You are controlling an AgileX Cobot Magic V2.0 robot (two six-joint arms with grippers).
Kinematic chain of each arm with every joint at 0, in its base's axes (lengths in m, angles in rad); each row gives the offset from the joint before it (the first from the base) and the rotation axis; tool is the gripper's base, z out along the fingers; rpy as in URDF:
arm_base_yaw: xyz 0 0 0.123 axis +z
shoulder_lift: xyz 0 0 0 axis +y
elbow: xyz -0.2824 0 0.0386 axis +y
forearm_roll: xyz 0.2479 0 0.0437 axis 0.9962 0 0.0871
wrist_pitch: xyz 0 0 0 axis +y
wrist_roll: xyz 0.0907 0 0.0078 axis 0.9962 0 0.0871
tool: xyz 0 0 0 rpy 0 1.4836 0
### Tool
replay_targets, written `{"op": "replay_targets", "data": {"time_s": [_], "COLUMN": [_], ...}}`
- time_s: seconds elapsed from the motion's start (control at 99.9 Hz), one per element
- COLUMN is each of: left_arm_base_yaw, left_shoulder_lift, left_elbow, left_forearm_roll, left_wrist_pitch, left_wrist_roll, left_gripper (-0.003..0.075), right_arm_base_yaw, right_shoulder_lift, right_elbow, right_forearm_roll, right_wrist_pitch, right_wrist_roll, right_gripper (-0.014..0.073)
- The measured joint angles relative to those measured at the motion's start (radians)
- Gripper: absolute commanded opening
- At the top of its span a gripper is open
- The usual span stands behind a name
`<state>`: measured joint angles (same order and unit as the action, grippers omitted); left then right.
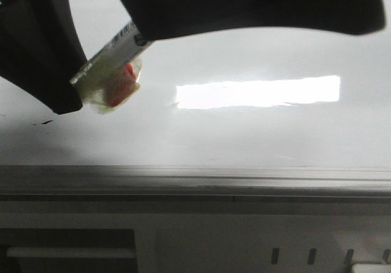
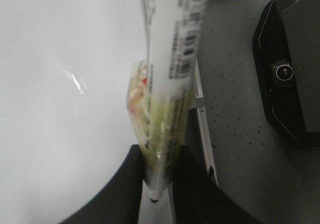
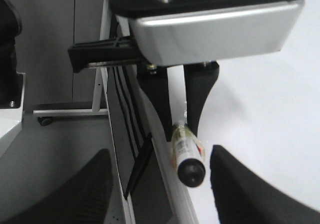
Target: Write number 4 on whiteboard
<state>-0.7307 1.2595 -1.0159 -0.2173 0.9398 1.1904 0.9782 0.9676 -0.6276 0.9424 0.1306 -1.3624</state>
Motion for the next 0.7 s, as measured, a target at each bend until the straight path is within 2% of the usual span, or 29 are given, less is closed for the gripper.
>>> {"op": "replay_targets", "data": {"time_s": [0.37, 0.701], "left_arm_base_yaw": [-0.056, -0.085], "left_shoulder_lift": [0.011, 0.011], "left_elbow": [0.000, 0.000], "left_forearm_roll": [-0.037, -0.037], "left_wrist_pitch": [0.000, 0.000], "left_wrist_roll": [0.000, 0.000], "left_gripper": [-0.0020, -0.0020], "right_arm_base_yaw": [0.018, 0.018], "right_shoulder_lift": [0.055, 0.073], "right_elbow": [-0.036, -0.036], "right_forearm_roll": [0.008, 0.087], "right_wrist_pitch": [-0.004, -0.002], "right_wrist_roll": [0.000, -0.002], "right_gripper": [0.0385, 0.0385]}}
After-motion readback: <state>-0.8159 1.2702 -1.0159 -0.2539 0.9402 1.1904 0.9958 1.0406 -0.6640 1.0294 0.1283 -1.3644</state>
